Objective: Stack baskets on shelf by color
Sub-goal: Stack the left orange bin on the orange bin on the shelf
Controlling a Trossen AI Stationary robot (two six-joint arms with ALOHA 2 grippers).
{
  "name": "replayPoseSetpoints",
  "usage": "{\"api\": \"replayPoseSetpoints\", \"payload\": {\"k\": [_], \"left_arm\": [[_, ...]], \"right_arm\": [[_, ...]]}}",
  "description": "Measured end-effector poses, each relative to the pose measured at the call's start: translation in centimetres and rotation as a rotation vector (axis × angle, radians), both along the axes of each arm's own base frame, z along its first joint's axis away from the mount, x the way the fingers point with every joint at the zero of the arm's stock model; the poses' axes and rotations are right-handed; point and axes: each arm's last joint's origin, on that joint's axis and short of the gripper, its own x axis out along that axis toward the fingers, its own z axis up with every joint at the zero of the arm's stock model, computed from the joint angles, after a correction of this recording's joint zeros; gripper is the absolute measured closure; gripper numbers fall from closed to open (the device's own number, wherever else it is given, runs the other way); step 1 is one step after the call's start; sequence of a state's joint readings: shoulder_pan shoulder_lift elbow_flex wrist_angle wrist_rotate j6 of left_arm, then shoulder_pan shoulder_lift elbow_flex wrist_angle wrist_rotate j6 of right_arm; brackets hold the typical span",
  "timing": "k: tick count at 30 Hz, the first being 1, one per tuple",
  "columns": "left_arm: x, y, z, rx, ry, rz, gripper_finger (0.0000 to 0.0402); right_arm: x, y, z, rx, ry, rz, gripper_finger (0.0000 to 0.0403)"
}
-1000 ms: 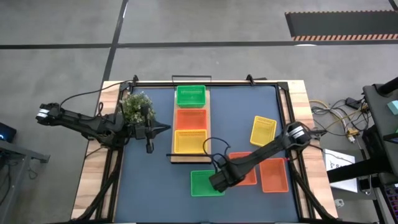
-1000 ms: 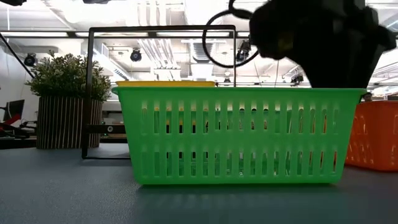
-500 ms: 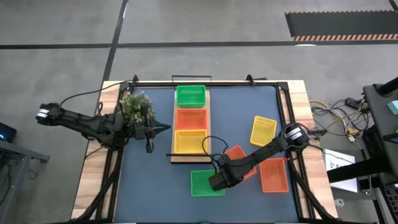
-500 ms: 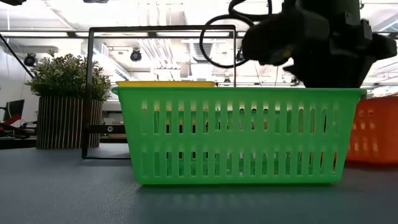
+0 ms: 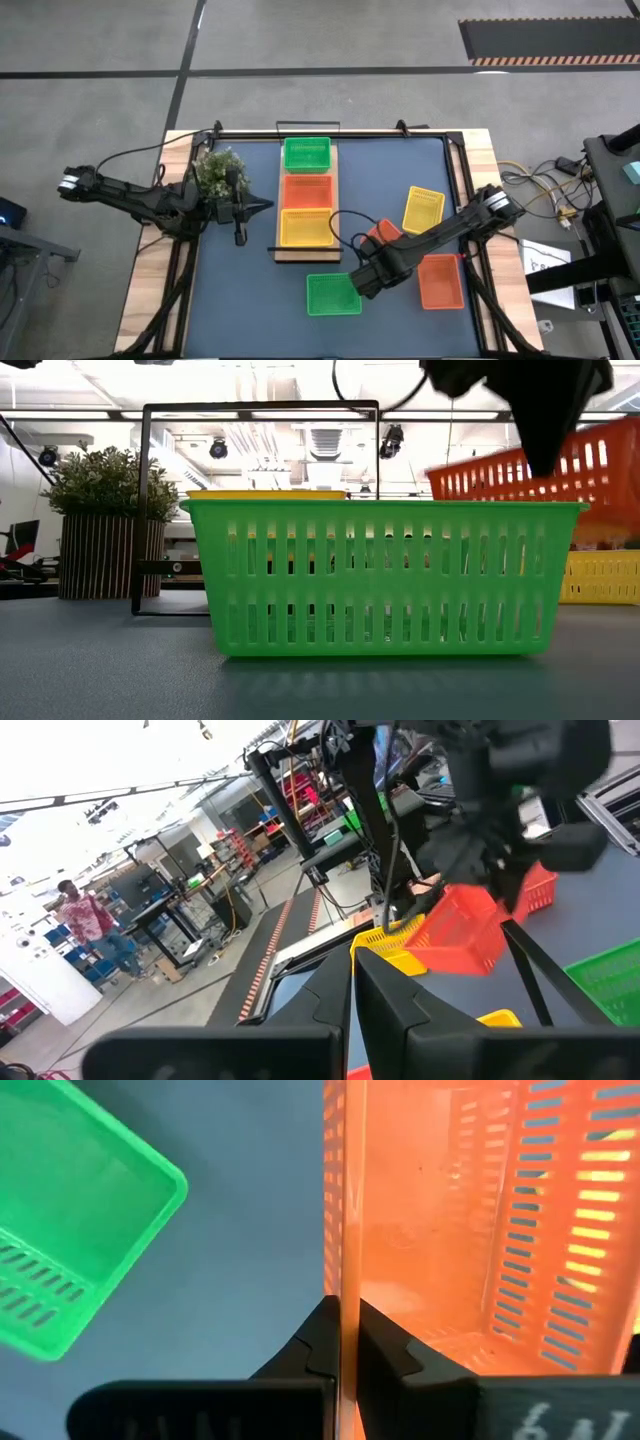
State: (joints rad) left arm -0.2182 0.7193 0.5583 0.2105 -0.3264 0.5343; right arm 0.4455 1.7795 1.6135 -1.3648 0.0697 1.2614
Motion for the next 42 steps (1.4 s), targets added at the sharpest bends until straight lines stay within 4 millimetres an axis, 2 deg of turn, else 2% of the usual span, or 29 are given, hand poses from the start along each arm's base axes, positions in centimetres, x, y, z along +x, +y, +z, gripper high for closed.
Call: {"api": "replayPoseSetpoints", "payload": {"k": [5,12,17,23,31,42], "left_arm": [[0.0,0.0,0.0,0.0,-0.001,0.0,0.04],[0.0,0.0,0.2,-0.002,-0.02,0.0,0.04],[0.0,0.0,0.2,-0.001,-0.017,0.0,0.04],[0.0,0.0,0.2,0.0,-0.018,0.0,0.04],[0.0,0.0,0.2,-0.001,-0.016,0.0,0.04],[0.0,0.0,0.1,-0.005,-0.013,0.0,0.04]], "right_arm": [[-1.0,-2.5,2.9,-0.064,-0.065,0.04,0.0394],[-1.1,-7.0,5.5,-0.135,-0.112,0.257,0.0394],[-0.3,-10.5,5.6,-0.201,-0.085,0.397,0.0394],[1.0,-13.4,5.2,-0.223,-0.073,0.589,0.0394],[2.3,-15.1,5.5,-0.277,-0.166,0.703,0.0394],[4.3,-15.3,6.6,-0.352,-0.351,0.811,0.0394]]}}
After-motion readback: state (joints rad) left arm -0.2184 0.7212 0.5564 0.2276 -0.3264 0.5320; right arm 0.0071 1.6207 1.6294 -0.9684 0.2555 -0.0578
